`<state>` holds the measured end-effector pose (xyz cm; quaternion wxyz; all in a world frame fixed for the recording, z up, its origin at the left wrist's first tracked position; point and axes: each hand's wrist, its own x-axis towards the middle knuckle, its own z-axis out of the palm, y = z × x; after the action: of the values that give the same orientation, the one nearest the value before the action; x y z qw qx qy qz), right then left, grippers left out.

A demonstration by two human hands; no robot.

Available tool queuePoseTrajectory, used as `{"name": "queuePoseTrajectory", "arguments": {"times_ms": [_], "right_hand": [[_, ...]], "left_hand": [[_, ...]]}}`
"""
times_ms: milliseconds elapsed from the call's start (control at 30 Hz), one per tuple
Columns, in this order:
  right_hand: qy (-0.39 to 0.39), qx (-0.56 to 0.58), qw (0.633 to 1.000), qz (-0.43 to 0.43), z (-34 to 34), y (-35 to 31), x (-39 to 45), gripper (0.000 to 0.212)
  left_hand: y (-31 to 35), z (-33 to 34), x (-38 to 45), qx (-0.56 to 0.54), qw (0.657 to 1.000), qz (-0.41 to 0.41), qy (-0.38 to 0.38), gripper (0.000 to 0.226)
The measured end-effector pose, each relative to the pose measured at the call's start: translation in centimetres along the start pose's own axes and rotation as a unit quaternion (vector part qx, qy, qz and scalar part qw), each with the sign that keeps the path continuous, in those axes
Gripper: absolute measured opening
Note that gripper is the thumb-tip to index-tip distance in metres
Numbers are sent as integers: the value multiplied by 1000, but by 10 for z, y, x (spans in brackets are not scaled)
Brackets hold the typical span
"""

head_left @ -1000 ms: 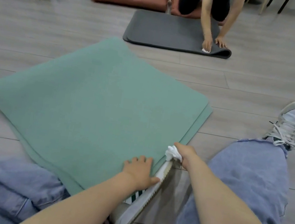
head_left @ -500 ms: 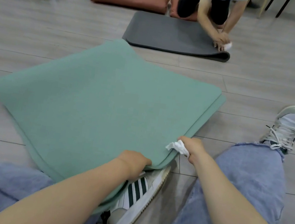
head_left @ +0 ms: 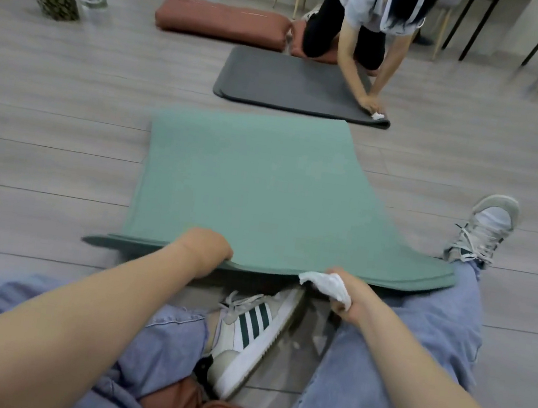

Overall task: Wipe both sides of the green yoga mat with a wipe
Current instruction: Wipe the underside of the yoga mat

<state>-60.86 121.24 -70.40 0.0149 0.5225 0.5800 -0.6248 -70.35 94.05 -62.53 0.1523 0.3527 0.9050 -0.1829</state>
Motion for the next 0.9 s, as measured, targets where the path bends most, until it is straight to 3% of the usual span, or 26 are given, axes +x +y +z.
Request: {"name": "queuePoseTrajectory", "arguments": {"times_ms": [67, 167, 233, 333, 467, 533, 633, 767, 800, 900], "right_hand": [[-93, 26, 995, -11, -5, -8, -12, 13], [4, 174, 985, 15, -14, -29, -17, 23], [45, 126, 991, -12, -6, -30, -17, 20], [15, 23, 1000, -3, 9, -19, -21, 17], [-106, -3, 994, 32, 30, 2, -42, 29], [-103, -16, 995, 0, 36, 1, -45, 26], [-100, 0, 995, -10, 35, -6, -45, 17], [-193, 38, 980, 21, 27, -8, -43, 18], [-189, 50, 981, 10, 22, -10, -41, 25], [-55, 100, 992, -50, 0, -21, -16, 44]], "left_hand": [[-25, 4, -12, -3, 999, -34, -9, 40], [-67, 14, -35, -20, 994, -103, -21, 39], [-86, 26, -46, -15, 988, -154, -20, 33], [-90, 44, -49, 5, 978, -202, -46, 34], [-55, 58, -27, -105, 985, -118, -69, 64], [-32, 65, -14, -131, 986, -70, -81, 71], [-10, 80, -5, -134, 984, -44, -105, 74], [7, 87, 5, -152, 986, -33, -51, 68], [10, 87, 9, -155, 987, -26, -33, 66], [13, 83, 20, -153, 988, -17, -26, 65]]}}
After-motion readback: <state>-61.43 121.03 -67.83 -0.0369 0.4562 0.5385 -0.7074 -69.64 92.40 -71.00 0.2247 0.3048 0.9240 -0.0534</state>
